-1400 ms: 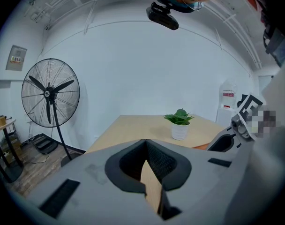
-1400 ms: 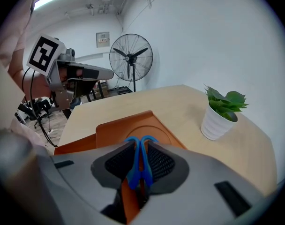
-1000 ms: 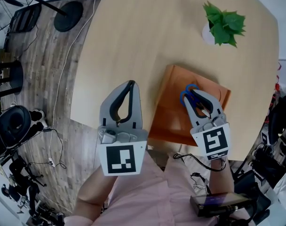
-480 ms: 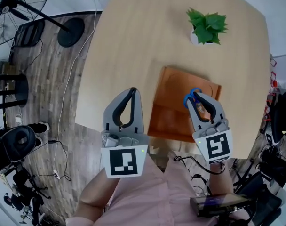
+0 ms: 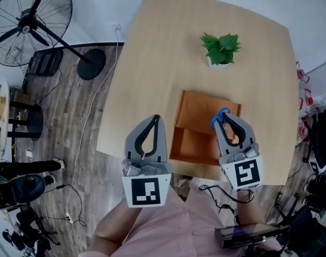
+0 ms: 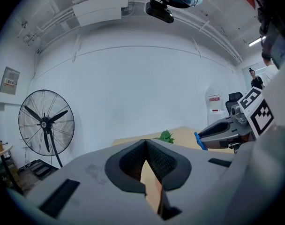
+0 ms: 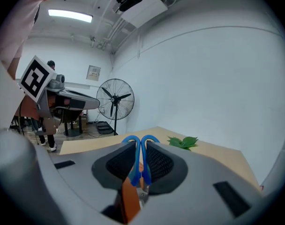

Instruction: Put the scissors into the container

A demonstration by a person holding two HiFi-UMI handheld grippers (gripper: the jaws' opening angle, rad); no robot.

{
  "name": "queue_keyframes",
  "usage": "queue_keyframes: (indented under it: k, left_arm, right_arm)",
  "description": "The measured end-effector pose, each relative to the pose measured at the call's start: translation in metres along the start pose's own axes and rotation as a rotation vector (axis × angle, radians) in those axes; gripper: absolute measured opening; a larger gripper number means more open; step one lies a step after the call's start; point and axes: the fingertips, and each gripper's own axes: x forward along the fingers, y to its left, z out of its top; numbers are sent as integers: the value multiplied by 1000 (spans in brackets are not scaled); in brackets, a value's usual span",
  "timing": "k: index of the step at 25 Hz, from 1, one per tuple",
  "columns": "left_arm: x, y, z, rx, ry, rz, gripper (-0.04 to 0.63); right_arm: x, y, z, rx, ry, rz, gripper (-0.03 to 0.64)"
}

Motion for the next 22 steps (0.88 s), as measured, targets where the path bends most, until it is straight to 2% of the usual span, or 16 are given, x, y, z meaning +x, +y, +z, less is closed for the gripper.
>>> queue_keyframes:
  k: [11,22]
  left_arm:
    - [-37,-12,44,0,-119,35,5]
    - [-71,-14,64,14,-182,75,5]
  right_arm:
    - [-40,10,63,-46,-144,3,72]
    - [-69,38,84,-88,-186,49,72]
